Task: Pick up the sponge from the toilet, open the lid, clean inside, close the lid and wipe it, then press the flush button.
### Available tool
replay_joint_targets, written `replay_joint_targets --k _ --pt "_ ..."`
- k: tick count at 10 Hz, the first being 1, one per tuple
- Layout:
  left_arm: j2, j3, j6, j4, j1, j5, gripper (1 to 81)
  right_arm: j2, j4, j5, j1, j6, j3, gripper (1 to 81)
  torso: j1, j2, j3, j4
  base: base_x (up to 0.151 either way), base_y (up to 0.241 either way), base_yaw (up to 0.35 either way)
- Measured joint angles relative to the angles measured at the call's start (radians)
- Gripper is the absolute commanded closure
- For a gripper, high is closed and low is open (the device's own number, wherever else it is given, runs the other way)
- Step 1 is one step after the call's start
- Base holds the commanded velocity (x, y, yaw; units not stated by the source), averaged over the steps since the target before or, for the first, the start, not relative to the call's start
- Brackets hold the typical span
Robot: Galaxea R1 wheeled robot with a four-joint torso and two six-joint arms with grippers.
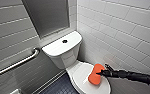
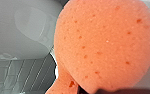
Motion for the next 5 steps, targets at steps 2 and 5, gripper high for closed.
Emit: replay_joint_targets --k 2,5 --pt "0.004 -0.005 0.0 -0.001 0.0 0.0 1.0 0.049 0.001 -0.012 0.003 0.008 -0.057 81.1 0.001 0.0 -0.042 0.0 0.0 0.0 0.0" --pt "0.004 -0.005 0.0 -0.001 0.0 -0.002 1.0 0.083 0.005 -0.009 0.033 0.036 -0.103 81.1 0.03 -0.046 -0.054 0.0 0.0 0.0 0.0"
